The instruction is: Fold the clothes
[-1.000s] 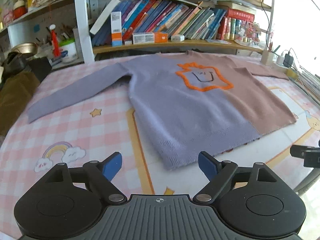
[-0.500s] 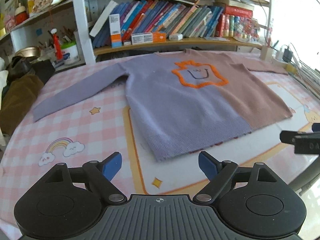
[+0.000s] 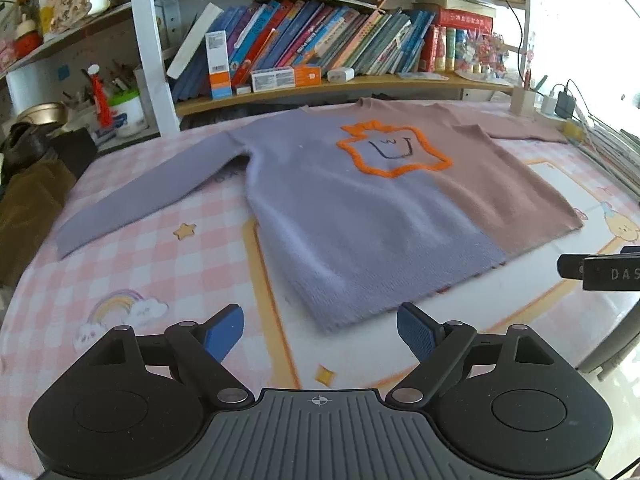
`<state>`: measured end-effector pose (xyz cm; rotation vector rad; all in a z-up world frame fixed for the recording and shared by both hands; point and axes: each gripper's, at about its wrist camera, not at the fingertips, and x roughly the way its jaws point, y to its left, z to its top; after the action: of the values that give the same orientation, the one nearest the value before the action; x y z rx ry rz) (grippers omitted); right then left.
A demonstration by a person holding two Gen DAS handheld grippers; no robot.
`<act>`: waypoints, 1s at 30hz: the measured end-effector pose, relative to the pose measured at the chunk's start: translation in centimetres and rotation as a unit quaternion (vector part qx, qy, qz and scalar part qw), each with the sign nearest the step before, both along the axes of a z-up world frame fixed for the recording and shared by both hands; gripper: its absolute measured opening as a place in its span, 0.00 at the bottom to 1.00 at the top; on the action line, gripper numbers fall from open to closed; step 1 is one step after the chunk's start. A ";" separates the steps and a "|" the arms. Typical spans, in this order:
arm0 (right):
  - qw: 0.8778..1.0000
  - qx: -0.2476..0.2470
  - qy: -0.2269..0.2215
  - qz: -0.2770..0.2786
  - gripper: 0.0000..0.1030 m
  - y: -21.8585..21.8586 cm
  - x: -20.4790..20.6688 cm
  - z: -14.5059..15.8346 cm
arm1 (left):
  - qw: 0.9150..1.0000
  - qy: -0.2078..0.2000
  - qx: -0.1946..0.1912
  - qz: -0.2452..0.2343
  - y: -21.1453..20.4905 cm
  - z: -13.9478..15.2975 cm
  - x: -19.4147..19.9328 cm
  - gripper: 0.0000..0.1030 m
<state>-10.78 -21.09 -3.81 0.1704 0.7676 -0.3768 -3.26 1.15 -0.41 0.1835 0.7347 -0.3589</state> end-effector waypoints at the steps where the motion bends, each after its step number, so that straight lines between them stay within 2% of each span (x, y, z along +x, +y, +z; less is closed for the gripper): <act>1: 1.000 0.000 -0.002 -0.007 0.96 0.3 0.4 0.1 | 1.000 -0.001 -0.001 0.002 0.6 0.1 0.7 0.84; 5: 1.000 -0.009 -0.012 -0.023 0.97 2.4 1.9 1.0 | 1.000 -0.014 -0.018 0.013 3.5 0.6 3.4 0.84; 10: 1.000 -0.024 -0.010 -0.017 0.96 5.8 3.7 1.4 | 0.999 -0.004 -0.038 0.036 7.4 -0.1 6.5 0.84; 14: 0.999 -0.041 -0.005 -0.011 0.96 8.2 4.9 1.6 | 0.994 0.002 -0.065 0.088 11.6 -1.1 9.1 0.84; 19: 0.998 -0.062 0.005 0.004 0.96 10.4 5.7 2.0 | 0.979 0.011 -0.106 0.176 17.4 -2.7 12.5 0.84; 25: 0.997 -0.081 0.019 -0.010 0.96 11.1 5.7 2.4 | 0.956 0.020 -0.143 0.256 20.8 -4.3 15.2 0.81; 26: 0.996 -0.083 0.021 -0.014 0.96 11.1 5.7 2.4 | 0.951 0.022 -0.149 0.269 21.4 -4.6 15.7 0.79; 28: 0.996 -0.088 0.026 -0.021 0.96 11.1 5.5 2.4 | 0.942 0.025 -0.160 0.295 22.5 -5.1 16.6 0.69; 30: 0.995 -0.092 0.030 -0.025 0.96 11.1 5.4 2.5 | 0.938 0.021 -0.169 0.301 22.7 -5.3 17.4 0.62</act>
<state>-5.40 -9.97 -1.33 0.0050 0.7839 -0.5003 14.14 23.85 -5.75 -0.3744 0.7221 0.1018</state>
